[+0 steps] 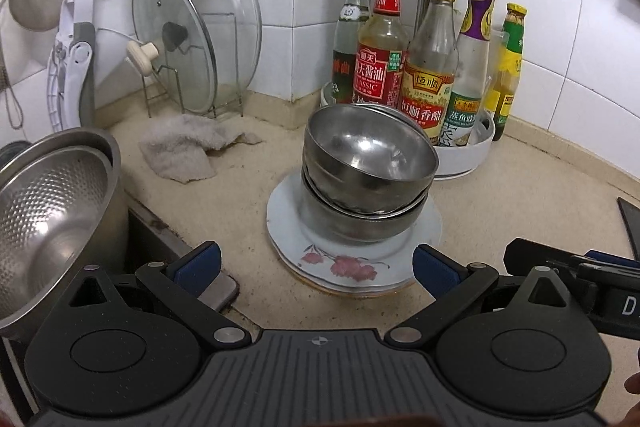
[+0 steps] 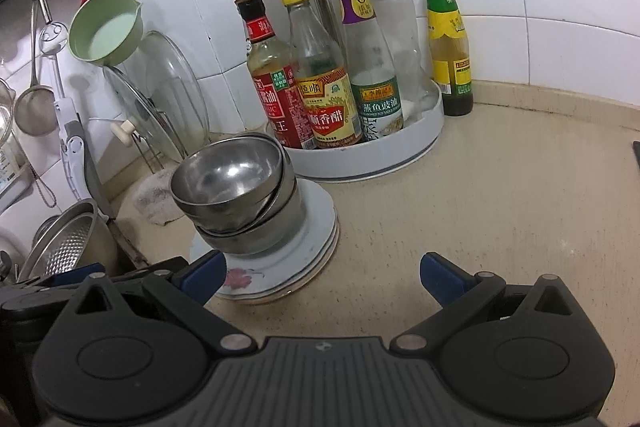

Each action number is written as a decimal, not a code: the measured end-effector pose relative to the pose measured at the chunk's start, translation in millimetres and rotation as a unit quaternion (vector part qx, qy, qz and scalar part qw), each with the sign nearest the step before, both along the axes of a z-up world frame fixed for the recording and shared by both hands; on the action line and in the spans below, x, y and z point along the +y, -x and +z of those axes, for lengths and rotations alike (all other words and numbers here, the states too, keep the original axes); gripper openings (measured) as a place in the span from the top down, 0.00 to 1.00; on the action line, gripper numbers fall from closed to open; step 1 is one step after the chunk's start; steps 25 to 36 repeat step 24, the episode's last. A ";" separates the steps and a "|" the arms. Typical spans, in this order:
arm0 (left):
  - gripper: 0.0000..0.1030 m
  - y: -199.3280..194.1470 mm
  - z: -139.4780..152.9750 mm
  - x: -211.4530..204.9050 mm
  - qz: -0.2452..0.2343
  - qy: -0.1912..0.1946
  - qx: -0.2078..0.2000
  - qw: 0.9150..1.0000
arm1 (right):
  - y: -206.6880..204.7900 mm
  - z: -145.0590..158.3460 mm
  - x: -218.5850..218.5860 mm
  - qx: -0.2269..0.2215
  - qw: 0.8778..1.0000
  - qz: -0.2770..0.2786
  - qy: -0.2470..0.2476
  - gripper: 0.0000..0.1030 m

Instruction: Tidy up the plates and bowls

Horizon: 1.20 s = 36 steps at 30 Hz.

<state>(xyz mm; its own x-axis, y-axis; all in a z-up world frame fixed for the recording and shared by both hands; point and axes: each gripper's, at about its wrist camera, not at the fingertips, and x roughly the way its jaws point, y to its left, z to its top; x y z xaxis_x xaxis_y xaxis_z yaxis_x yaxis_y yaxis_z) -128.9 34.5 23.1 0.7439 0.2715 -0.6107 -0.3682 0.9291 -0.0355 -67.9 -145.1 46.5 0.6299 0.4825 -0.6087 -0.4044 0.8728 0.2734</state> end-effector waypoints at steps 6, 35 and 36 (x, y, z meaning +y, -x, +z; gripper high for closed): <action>0.00 -2.4 -2.2 -1.1 -0.003 0.000 0.006 1.000 | -0.4 -2.0 0.0 0.007 1.000 0.001 0.002 0.01; 0.00 -11.8 -9.0 1.9 0.002 0.015 0.043 0.999 | -5.5 -7.1 5.4 0.024 1.000 0.008 0.005 0.01; 0.00 -11.8 -9.0 1.9 0.002 0.015 0.043 0.999 | -5.5 -7.1 5.4 0.024 1.000 0.008 0.005 0.01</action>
